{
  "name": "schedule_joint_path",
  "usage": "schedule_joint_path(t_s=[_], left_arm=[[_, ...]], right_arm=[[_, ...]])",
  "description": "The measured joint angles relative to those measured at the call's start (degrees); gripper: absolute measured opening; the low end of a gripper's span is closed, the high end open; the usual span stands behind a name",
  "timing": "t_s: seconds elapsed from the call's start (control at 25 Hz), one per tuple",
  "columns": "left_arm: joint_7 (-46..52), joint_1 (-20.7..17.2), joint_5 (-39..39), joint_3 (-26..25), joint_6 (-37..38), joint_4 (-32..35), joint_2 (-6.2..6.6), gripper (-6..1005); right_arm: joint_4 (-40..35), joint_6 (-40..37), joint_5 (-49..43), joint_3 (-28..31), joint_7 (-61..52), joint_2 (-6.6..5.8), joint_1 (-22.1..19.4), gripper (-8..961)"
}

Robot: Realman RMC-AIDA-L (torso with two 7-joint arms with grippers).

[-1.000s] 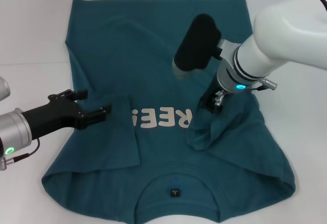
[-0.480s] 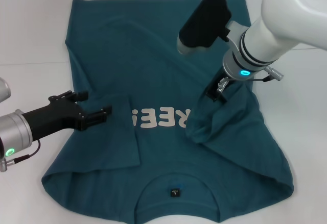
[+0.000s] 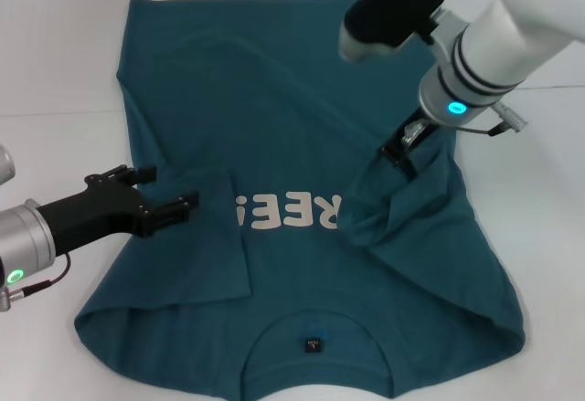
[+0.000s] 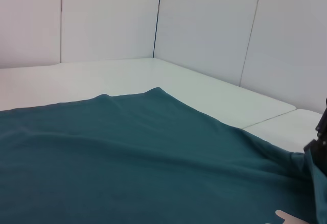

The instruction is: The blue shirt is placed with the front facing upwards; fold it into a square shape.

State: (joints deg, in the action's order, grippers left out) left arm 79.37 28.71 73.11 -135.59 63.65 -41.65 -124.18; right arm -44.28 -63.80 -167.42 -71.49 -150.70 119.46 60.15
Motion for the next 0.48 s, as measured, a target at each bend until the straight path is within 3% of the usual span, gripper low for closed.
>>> schedule_joint_path(t_s=[0.48], left_arm=[[0.00,-0.29,0.09,-0.05,0.87,0.08,-0.01,829]], right_arm=[[-1.68,-2.73,5.05,11.16,2.51,-1.36,-0.60,0]])
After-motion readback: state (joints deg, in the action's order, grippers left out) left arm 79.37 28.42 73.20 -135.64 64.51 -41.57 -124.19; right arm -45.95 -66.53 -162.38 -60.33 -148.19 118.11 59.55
